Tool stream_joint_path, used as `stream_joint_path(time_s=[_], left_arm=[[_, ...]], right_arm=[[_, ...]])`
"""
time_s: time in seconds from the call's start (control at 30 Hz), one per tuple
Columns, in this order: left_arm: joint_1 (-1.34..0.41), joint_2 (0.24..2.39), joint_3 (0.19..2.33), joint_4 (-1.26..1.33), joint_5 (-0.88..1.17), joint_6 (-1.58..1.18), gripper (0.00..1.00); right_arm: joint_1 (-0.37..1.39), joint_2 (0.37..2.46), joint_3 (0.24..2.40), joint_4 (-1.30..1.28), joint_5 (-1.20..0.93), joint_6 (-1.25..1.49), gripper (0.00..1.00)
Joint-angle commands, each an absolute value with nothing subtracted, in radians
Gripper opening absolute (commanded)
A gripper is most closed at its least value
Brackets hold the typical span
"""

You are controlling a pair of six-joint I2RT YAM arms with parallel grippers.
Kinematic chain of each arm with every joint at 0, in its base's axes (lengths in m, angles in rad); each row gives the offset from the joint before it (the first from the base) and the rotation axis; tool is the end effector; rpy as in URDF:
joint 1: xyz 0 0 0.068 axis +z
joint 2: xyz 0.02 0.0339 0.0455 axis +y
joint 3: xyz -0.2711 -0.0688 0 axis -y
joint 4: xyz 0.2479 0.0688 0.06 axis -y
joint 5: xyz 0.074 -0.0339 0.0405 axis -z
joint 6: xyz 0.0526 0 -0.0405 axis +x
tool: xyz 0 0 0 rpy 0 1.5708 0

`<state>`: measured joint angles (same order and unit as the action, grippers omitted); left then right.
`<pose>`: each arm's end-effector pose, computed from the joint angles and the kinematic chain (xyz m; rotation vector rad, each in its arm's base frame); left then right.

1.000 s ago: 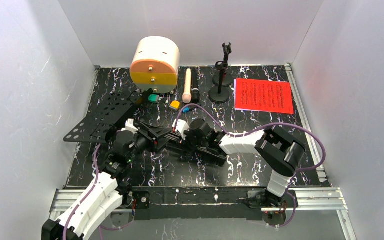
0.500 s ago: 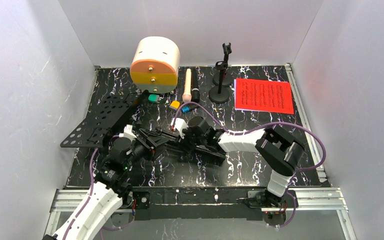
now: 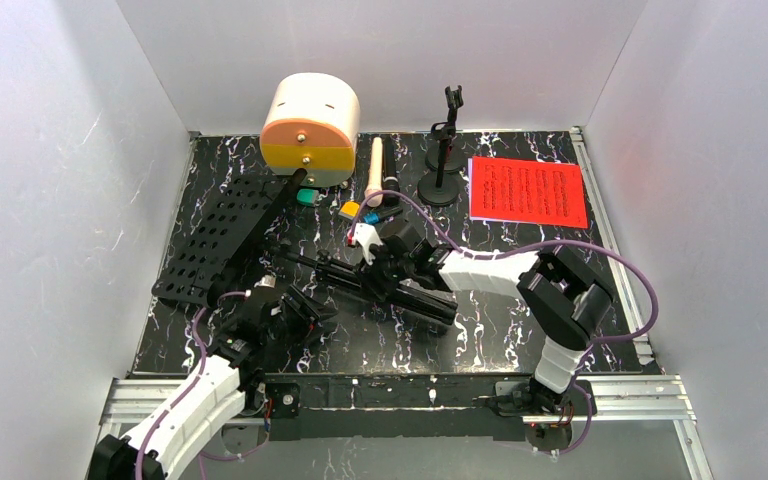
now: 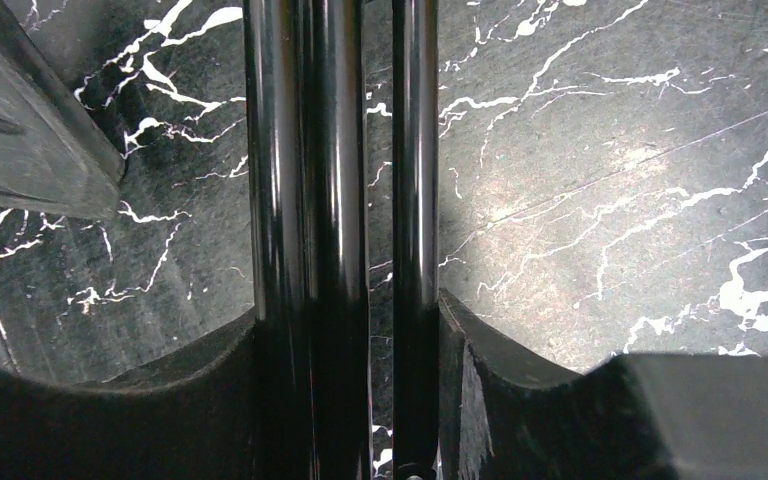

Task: Pack up the instrument practice props
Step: Place the music stand at the center of the board.

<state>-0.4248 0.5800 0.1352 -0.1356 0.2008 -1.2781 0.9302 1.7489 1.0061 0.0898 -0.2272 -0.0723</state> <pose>0.1304 -0.0705 0.1407 -0.8705 2.2291 -1.1294 0.2240 0.3203 0.1807 -1.2181 1.9535 0.7108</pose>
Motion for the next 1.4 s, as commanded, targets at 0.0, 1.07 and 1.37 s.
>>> stream_joint_path(time_s=[0.0, 1.07, 1.37], left_arm=[[-0.425, 0.591, 0.101, -0.126, 0.184, -1.226, 0.58], [-0.426, 0.363, 0.348, -0.444, 0.352, -0.976, 0.58], [-0.425, 0.416, 0.686, -0.473, 0.293, -0.768, 0.57]], right_arm=[[0.919, 1.642, 1.134, 0.224, -0.304, -0.02, 0.01], [0.758, 1.653, 1.307, 0.124, -0.341, 0.078, 0.01], [0.762, 1.657, 1.2, 0.161, -0.419, 0.056, 0.01]])
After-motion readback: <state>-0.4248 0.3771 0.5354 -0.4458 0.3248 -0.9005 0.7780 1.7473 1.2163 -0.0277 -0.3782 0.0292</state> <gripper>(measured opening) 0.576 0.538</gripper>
